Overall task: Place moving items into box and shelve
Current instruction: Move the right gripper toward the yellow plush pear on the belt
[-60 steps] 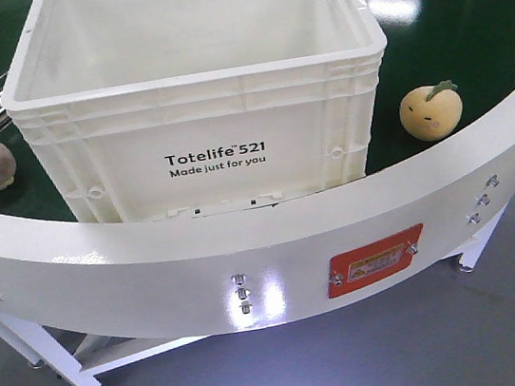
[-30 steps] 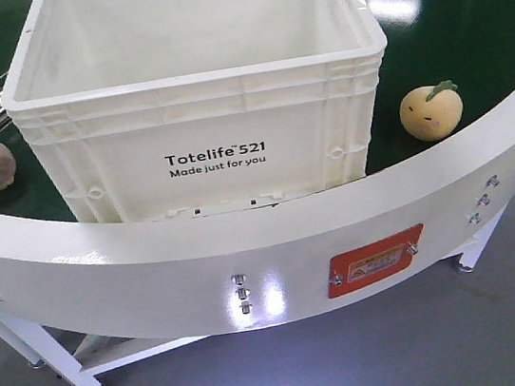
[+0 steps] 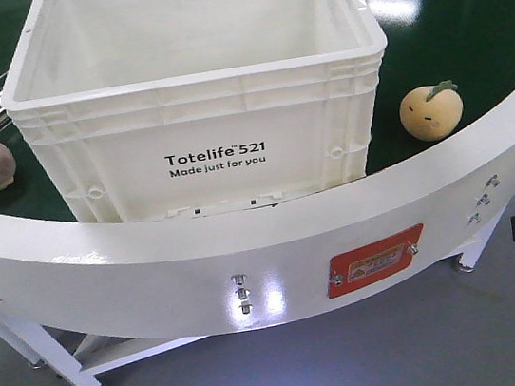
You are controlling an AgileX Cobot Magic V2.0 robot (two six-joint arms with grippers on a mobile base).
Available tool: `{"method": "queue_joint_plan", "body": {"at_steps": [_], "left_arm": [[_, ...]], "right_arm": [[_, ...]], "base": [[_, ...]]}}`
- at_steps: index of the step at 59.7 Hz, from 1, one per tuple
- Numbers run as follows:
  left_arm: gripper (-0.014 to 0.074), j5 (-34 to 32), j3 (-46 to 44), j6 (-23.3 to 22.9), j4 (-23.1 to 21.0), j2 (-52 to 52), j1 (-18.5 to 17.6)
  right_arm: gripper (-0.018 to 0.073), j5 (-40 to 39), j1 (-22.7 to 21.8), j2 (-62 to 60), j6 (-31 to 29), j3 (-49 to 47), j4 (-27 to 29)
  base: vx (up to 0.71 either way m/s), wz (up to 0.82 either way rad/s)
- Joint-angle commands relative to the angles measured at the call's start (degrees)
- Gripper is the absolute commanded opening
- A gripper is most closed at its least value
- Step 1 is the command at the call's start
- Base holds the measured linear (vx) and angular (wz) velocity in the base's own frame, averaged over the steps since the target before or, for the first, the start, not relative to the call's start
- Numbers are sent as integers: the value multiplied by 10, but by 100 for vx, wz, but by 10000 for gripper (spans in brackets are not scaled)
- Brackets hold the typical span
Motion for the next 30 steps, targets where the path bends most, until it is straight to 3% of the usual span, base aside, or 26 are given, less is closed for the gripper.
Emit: {"method": "queue_joint_plan", "body": {"at_steps": [1, 8, 17, 30], "left_arm": [[405, -38, -19, -1, 1, 8, 0], [531, -33, -19, -1, 1, 8, 0], [581, -25, -19, -1, 1, 8, 0], [580, -27, -19, -2, 1, 8, 0]], "right_arm": [[515, -38, 1, 22, 0, -37, -1], [670, -40, -6, 63, 13, -64, -8], [718, -40, -60, 147, 35, -114, -6], [701, -24, -82, 282, -92, -215, 101]], "base": [[0, 0], [0, 0], [0, 0], [0, 0]]}}
